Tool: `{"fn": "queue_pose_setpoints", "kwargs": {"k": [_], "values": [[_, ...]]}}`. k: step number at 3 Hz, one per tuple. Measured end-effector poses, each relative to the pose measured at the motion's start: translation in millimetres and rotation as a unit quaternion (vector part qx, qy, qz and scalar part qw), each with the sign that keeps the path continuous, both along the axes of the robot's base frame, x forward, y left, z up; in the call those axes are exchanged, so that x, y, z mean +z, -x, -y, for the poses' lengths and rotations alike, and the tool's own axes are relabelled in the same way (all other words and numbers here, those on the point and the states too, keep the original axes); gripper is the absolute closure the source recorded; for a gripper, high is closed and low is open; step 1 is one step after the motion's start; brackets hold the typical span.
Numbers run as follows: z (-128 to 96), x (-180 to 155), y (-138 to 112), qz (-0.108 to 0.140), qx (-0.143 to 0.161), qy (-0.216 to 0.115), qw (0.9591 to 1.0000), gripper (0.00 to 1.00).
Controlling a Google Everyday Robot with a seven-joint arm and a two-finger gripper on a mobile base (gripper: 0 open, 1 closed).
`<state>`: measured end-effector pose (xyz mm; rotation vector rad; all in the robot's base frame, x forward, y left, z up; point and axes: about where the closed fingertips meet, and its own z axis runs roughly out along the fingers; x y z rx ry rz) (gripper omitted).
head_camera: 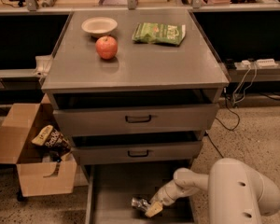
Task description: Place redbull can into bottom drawer
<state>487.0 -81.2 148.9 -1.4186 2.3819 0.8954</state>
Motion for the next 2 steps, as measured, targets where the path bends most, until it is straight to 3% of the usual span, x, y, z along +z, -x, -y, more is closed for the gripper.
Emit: {"fn": "queue_pose_setpoints", "kwargs": {"k": [1,2], "values": [[-10.3,-8.2,-11.2,0.000,-0.003,-0.009,1.0000,0.82],[-15.1,-12.0,-16.1,0.002,-0.008,-0.010,0.9999,0.57]]}}
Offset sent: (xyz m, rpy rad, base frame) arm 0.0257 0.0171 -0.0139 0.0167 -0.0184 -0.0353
